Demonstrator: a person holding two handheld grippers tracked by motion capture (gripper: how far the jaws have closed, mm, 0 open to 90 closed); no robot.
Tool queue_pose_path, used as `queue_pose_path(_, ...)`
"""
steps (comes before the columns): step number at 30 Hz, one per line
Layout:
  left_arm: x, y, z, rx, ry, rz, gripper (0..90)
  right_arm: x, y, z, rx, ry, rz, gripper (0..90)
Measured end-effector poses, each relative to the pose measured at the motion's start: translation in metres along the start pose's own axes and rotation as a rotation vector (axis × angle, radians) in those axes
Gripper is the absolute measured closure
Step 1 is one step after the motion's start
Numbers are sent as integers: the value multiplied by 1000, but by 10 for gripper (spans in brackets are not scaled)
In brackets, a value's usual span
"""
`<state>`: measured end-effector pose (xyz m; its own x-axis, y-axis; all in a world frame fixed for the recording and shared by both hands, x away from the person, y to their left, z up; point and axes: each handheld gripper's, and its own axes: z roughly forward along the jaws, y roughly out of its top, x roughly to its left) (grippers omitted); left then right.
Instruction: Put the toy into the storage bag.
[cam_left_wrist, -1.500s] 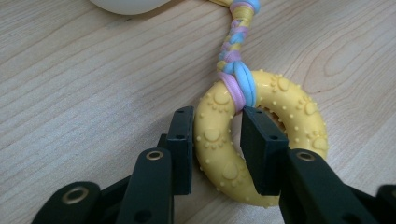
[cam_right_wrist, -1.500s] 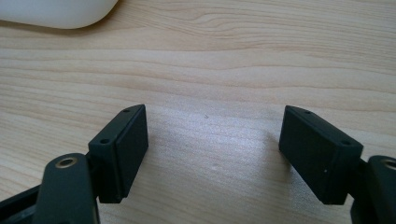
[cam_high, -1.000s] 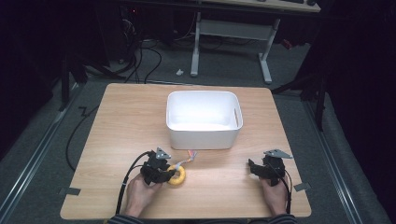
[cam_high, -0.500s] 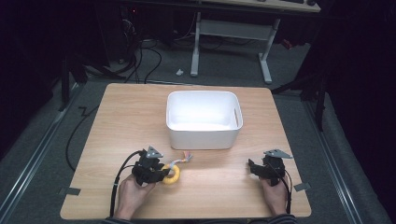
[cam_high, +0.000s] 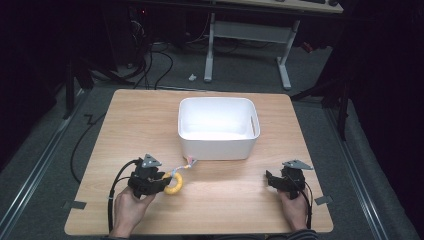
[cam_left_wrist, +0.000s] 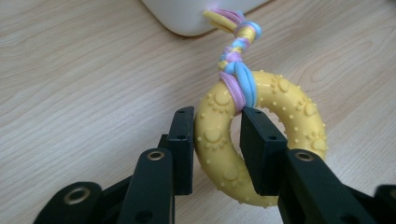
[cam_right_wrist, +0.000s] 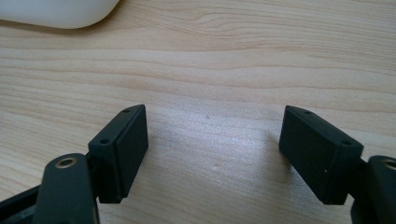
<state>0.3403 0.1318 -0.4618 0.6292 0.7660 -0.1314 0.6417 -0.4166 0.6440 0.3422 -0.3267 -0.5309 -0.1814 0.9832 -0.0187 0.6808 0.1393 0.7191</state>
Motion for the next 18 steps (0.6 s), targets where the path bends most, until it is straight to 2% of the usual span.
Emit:
queue_pose_path(6, 8, -1, -12, -9, 7, -25, 662, 0, 0, 0, 2, 2, -4, 240)
queue_pose_path(9, 16, 1, -22, 0, 9, -33, 662, 0, 0, 0, 0, 5, -5, 240)
queue_pose_path(14, 23, 5, -35, -15, 18, -49, 662, 0, 0, 0, 2, 5, -6, 239)
queue_pose_path(18, 29, 10, -49, -34, 52, -68, 662, 0, 0, 0, 2, 6, -7, 239)
